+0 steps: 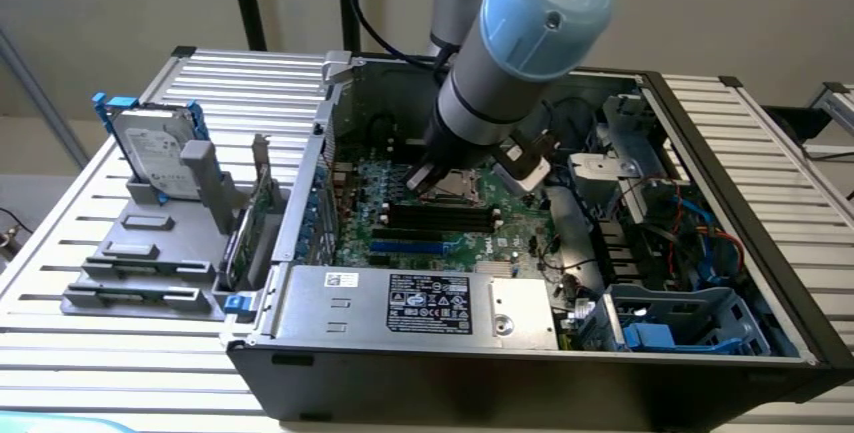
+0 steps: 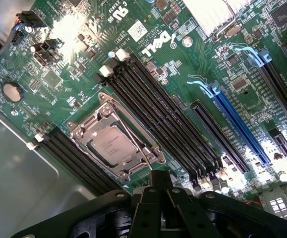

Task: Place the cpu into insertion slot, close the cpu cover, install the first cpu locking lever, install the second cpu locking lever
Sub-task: 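Install the second cpu locking lever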

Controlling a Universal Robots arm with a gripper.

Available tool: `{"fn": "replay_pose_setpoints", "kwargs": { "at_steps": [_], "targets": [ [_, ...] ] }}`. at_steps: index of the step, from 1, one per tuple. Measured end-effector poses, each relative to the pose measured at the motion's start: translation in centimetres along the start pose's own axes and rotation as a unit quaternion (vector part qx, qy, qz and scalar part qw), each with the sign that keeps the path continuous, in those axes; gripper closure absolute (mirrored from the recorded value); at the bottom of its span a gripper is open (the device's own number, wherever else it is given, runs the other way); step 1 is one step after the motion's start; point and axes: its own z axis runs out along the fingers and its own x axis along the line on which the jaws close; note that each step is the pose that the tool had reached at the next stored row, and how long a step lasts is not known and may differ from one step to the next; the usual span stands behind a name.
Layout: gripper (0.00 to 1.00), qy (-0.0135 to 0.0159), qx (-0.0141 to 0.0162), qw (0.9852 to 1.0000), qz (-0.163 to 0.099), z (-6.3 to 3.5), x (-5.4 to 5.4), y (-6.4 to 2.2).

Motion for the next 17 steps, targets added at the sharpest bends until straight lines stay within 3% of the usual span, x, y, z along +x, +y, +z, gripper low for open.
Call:
{"fn": "replay_pose_setpoints", "kwargs": {
  "at_steps": [7,14,17],
  "targets": [
    [0.89,0.004,-0.0046,1.0,-0.004,0.96,-0.6,-0.32],
    [0.89,0.011,-0.0138,0.9998,-0.011,1.82,-1.0,-0.49],
    [0.89,0.0122,-0.0155,0.9997,-0.013,2.06,-1.1,-0.6]
  ]
}}
